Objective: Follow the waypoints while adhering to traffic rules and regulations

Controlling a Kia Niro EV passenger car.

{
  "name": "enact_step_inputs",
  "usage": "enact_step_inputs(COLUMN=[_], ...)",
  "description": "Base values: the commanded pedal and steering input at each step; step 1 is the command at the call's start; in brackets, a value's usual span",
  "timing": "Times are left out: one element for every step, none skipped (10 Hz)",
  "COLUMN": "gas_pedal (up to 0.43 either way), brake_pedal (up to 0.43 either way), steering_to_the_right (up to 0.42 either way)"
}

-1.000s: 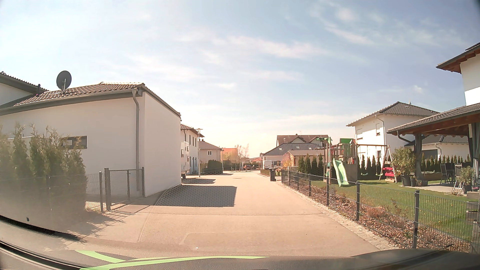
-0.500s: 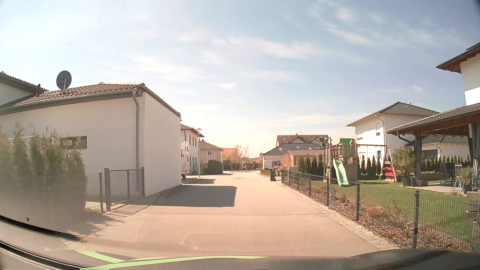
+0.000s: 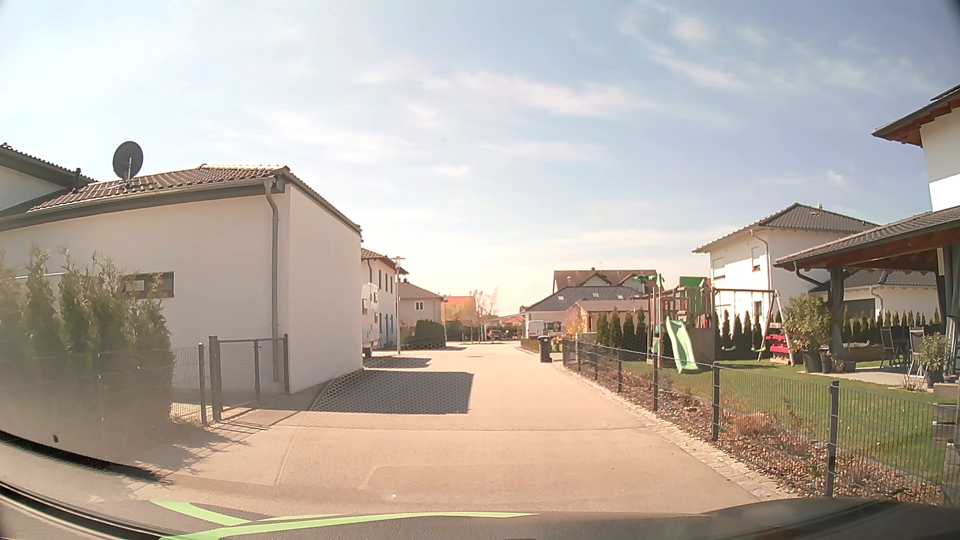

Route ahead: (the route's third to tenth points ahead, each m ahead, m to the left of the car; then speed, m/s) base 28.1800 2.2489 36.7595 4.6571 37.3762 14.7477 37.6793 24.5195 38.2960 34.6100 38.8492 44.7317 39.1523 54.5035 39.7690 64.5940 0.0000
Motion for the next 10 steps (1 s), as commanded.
enact_step_inputs(gas_pedal=[0.0,0.0,0.0,0.0,0.0,0.0,0.0,0.0,0.0,0.0], brake_pedal=[0.39,0.39,0.39,0.39,0.39,0.396,0.39,0.39,0.39,0.39], steering_to_the_right=[0.0,0.0,0.0,0.0,0.0,0.0,0.0,0.0,0.0,0.0])
